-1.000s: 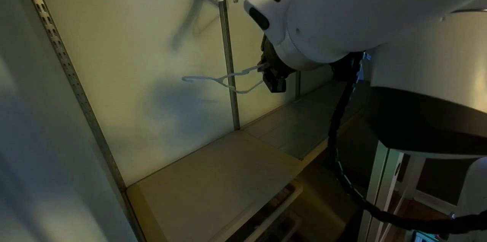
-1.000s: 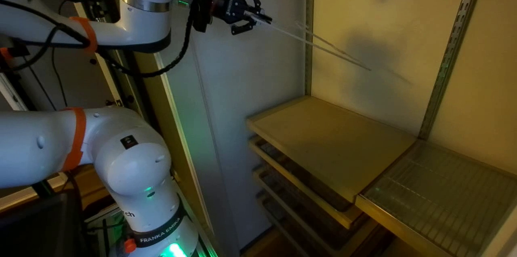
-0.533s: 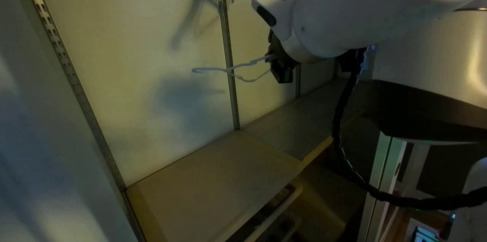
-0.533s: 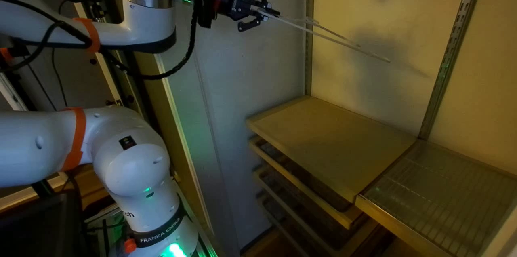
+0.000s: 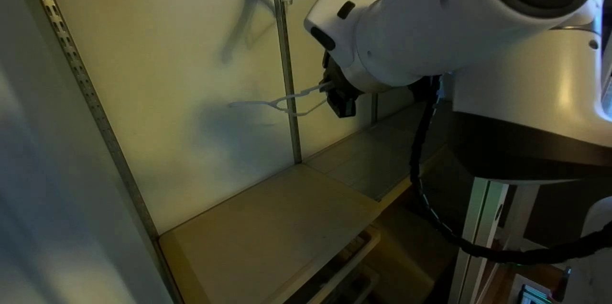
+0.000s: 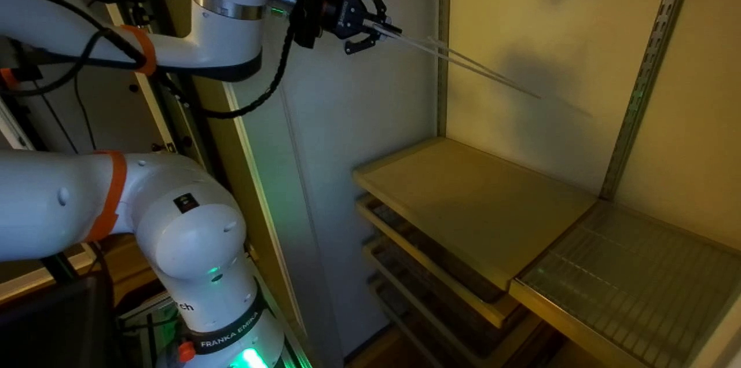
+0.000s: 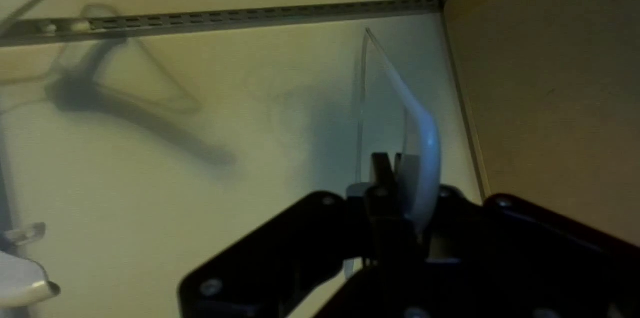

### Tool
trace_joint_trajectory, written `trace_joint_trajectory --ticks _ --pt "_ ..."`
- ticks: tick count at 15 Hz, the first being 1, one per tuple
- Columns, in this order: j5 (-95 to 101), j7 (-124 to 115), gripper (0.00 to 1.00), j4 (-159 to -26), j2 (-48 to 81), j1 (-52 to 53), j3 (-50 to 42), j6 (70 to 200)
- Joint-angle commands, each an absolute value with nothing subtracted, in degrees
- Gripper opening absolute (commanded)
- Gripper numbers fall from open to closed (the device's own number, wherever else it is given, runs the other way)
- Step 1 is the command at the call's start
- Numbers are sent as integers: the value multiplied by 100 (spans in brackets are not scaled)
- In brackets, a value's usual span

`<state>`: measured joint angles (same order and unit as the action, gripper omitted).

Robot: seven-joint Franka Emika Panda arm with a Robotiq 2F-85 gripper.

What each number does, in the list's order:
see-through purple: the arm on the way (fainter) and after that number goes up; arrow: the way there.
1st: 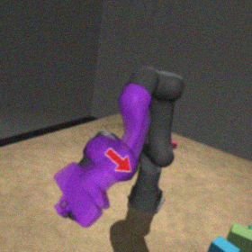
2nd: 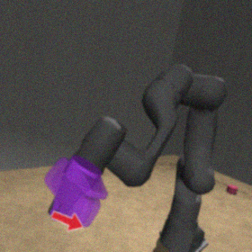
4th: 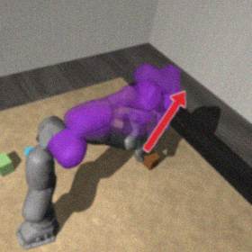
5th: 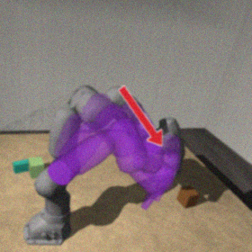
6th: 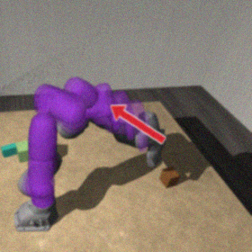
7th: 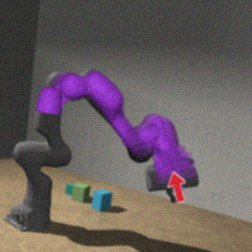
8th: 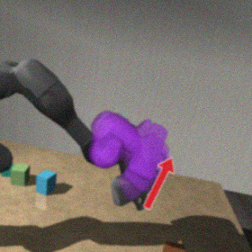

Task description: Remove one hanger from the rail.

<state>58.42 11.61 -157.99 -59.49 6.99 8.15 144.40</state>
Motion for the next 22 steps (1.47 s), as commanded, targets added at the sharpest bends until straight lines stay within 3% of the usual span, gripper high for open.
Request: trace_joint_trajectory --ticks 1,7,22 --pt "6825 706 2 -15801 -5248 835 517 15083" --pt "8566 -503 2 -15823 -4243 780 384 15440" --pt "12073 -5070 2 -15850 -1910 -251 1534 14343"
